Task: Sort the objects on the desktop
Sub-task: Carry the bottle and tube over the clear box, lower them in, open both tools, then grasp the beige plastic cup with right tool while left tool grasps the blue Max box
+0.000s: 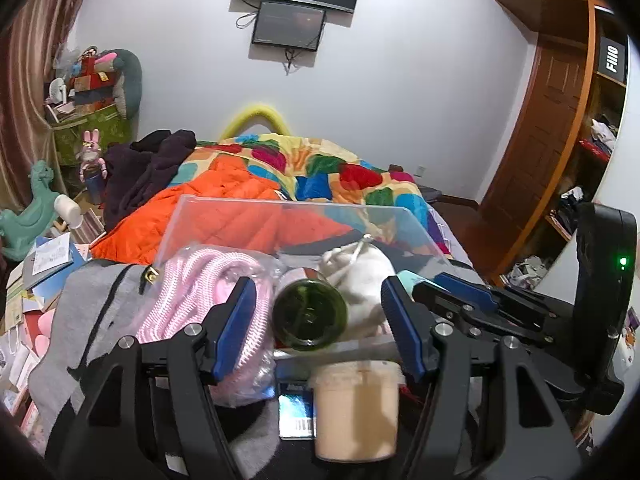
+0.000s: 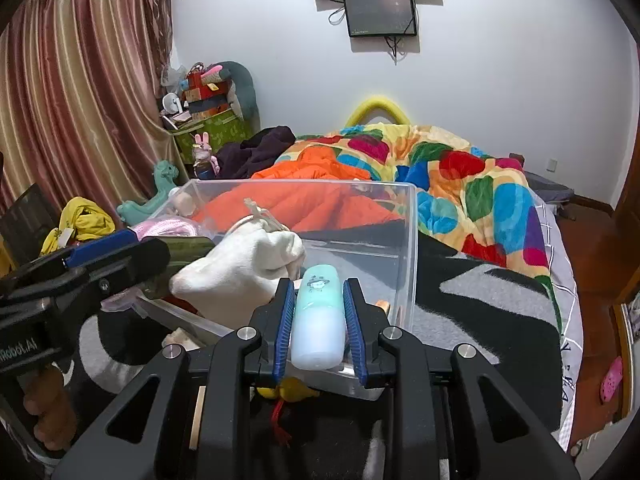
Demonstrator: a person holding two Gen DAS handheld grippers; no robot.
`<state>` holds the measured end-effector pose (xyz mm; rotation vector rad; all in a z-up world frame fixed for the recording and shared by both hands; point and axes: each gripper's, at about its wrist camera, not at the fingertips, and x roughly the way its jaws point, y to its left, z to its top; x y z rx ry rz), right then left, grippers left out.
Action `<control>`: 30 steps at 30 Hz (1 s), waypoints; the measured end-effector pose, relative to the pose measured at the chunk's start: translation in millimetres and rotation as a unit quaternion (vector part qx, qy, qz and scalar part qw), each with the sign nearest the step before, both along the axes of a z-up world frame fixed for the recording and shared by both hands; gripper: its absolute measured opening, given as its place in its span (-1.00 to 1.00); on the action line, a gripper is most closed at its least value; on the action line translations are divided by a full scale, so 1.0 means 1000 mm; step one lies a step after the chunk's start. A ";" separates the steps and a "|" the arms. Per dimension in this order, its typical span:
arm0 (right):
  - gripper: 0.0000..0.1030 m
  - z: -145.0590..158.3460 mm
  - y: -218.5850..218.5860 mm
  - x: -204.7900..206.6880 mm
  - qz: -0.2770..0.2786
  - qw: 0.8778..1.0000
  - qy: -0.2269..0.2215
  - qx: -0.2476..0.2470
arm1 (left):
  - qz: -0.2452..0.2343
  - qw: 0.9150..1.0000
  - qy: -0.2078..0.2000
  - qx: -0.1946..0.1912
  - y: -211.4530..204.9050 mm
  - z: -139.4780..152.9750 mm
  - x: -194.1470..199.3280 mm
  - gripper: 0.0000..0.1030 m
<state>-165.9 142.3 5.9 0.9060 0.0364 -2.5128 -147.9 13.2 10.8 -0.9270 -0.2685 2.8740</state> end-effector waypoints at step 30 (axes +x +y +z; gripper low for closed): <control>-0.17 0.000 -0.015 0.064 0.028 0.999 0.020 0.004 | 0.020 0.999 0.025 0.007 -0.014 0.012 0.068 0.47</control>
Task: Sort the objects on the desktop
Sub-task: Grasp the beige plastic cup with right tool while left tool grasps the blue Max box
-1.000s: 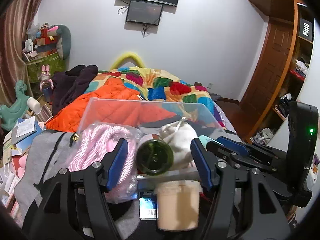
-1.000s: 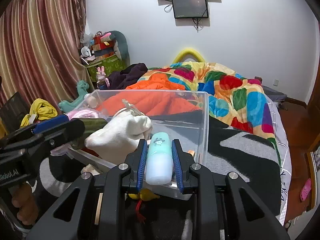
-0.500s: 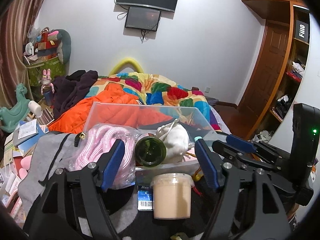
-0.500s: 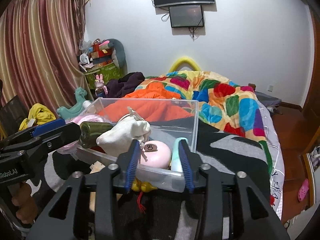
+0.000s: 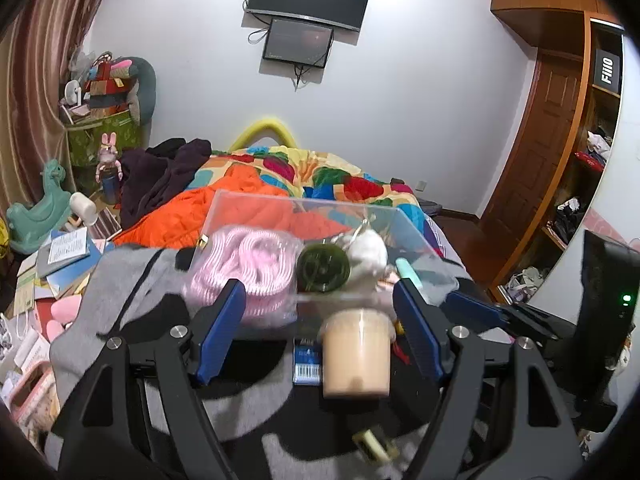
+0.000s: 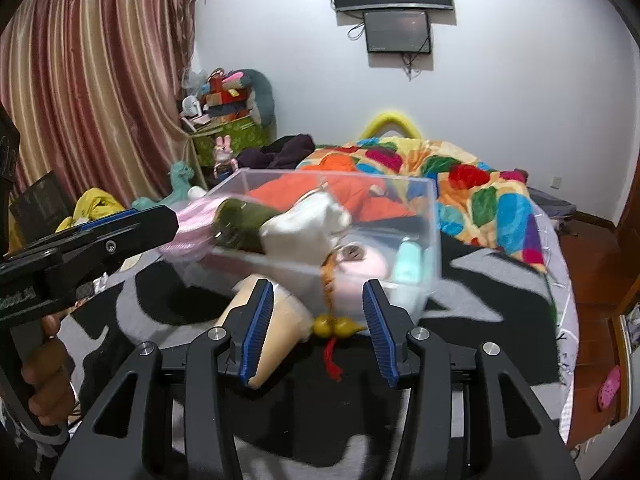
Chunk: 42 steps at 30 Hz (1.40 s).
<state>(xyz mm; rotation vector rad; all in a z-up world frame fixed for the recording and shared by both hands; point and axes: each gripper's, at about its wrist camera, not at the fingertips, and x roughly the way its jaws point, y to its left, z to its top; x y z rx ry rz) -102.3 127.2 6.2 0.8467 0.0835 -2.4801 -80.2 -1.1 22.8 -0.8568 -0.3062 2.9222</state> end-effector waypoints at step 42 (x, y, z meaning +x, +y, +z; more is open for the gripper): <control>0.05 -0.043 -0.034 0.004 0.017 0.998 -0.066 -0.017 | 0.023 0.992 -0.103 0.064 -0.034 -0.075 -0.007 0.47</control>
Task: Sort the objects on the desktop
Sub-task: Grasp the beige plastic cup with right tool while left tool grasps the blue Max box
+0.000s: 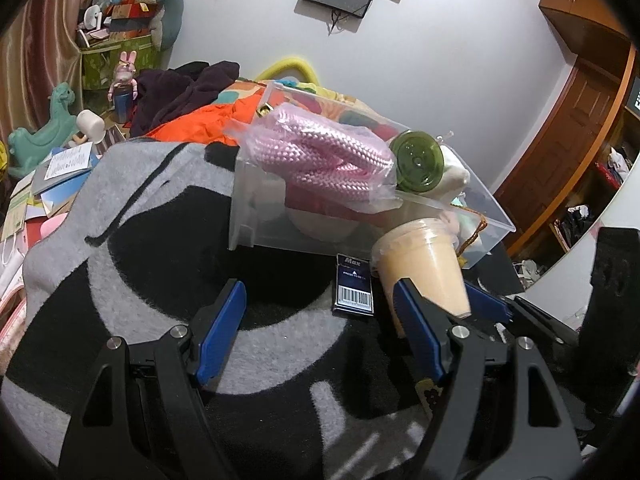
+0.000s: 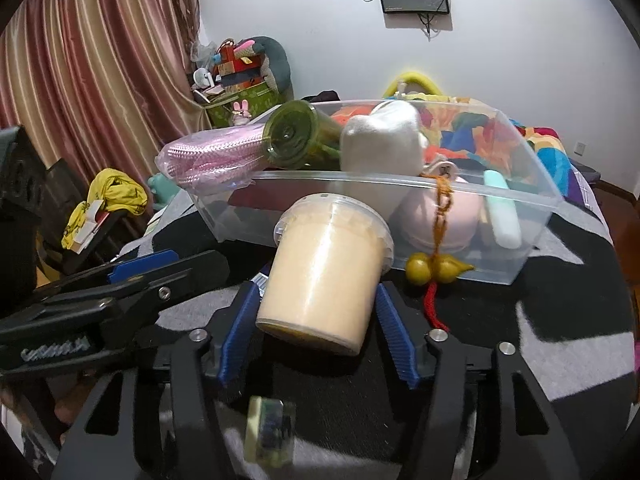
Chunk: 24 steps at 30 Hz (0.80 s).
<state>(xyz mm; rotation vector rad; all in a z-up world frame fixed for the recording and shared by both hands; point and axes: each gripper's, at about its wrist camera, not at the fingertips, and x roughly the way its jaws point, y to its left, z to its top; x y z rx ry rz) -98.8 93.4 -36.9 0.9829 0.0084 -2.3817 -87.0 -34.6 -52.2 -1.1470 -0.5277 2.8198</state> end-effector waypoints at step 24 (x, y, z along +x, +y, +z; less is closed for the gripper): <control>-0.34 0.016 0.033 0.009 0.007 1.000 -0.005 -0.022 | -0.068 0.984 -0.073 -0.146 0.058 -0.027 -0.059 0.07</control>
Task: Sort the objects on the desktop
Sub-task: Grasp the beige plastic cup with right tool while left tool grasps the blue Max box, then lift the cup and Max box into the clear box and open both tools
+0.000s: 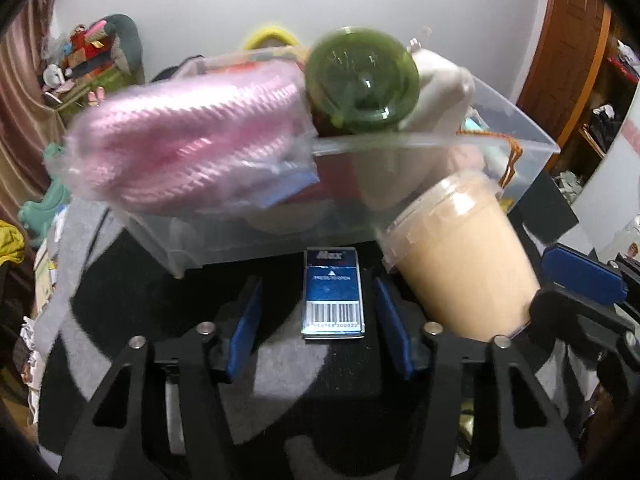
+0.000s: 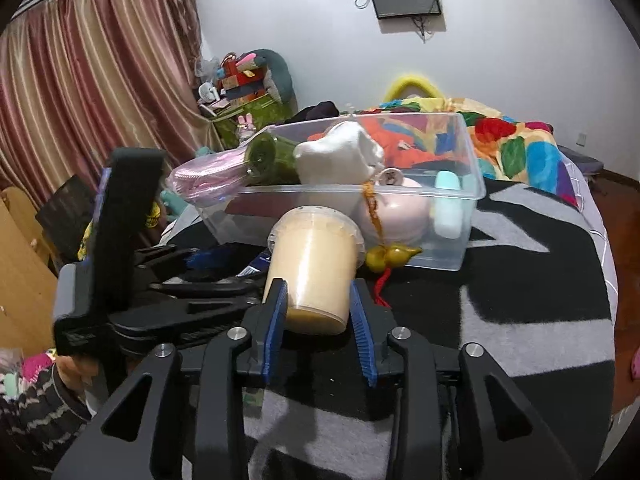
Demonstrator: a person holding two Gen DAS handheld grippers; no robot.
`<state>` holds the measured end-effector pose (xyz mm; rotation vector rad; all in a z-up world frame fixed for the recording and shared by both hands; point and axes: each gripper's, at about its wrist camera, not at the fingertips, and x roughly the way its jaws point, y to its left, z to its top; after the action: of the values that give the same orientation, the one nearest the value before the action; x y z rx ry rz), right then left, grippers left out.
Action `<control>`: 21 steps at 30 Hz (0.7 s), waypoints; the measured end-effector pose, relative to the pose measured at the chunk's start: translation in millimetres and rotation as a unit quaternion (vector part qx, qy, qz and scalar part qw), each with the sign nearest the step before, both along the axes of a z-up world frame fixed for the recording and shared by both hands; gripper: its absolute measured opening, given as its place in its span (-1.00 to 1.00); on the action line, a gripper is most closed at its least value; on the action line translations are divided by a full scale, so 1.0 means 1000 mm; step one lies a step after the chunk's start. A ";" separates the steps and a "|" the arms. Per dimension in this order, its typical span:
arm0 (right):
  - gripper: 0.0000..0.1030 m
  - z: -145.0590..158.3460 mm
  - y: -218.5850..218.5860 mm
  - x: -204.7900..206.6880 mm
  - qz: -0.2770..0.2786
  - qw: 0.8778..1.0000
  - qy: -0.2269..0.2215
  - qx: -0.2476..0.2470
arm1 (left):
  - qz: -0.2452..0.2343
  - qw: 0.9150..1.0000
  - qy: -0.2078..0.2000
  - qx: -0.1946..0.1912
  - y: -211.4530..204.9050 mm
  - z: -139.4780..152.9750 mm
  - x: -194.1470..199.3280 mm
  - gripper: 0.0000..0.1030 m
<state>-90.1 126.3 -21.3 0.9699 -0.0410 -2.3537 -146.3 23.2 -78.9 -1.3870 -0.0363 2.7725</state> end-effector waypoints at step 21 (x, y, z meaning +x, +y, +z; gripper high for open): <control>0.11 -0.017 -0.030 -0.033 0.007 0.999 -0.051 0.016 | 0.003 0.999 0.041 0.010 -0.021 0.004 0.035 -0.48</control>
<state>-122.8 96.4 -37.9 1.1015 -0.0350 -2.2976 -111.7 2.1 -75.0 -1.2683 -0.0672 2.8235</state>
